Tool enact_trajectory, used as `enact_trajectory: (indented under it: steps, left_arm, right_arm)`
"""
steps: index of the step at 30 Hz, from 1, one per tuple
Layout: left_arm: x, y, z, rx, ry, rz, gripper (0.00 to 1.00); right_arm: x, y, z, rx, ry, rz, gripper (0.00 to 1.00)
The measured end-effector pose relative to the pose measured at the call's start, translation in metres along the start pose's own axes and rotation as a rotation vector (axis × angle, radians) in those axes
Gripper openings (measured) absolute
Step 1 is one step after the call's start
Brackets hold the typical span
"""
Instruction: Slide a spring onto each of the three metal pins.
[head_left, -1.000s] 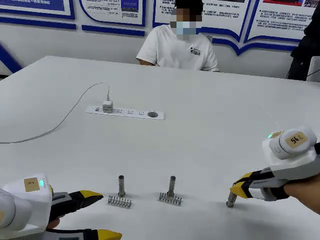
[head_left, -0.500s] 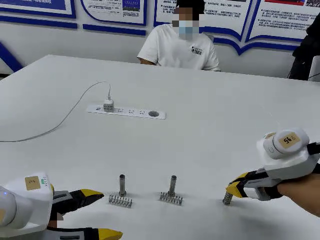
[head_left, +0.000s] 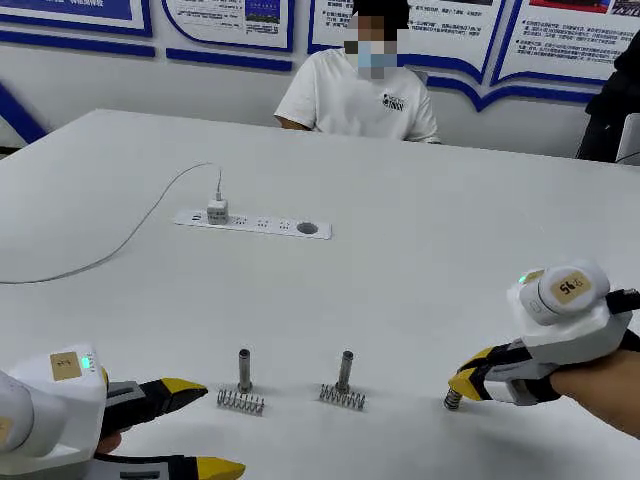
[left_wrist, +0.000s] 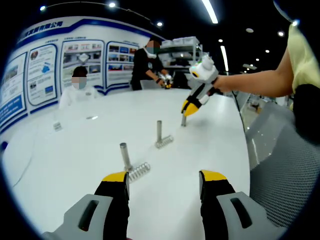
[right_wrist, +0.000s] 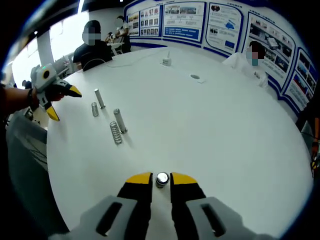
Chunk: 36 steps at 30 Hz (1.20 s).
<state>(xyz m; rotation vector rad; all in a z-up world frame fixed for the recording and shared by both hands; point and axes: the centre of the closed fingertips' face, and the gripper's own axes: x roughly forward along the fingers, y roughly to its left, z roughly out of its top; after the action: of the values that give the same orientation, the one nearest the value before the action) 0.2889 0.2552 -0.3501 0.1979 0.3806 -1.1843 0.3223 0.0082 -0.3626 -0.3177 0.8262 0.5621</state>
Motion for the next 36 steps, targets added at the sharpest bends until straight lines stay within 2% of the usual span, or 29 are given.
enact_trajectory:
  steps: [5, 12, 21, 28, 36]
  left_arm:
    - [0.001, 0.000, 0.000, 0.000, -0.002, -0.002, 0.57]
    - [0.002, 0.000, 0.001, 0.002, -0.002, -0.004, 0.57]
    - [0.003, -0.002, 0.002, 0.005, -0.004, -0.008, 0.57]
    - [0.002, -0.003, 0.002, 0.005, -0.004, -0.006, 0.57]
    - [0.004, -0.005, 0.000, 0.008, 0.003, -0.013, 0.57]
  right_arm:
    - [-0.002, 0.000, 0.000, -0.009, 0.001, -0.005, 0.16]
    - [-0.012, 0.001, 0.011, -0.040, -0.022, -0.023, 0.19]
    - [-0.016, 0.019, 0.035, -0.103, -0.056, -0.006, 0.20]
    - [-0.002, 0.041, 0.046, -0.158, -0.057, 0.037, 0.20]
    - [0.018, 0.064, 0.048, -0.191, -0.039, 0.101, 0.20]
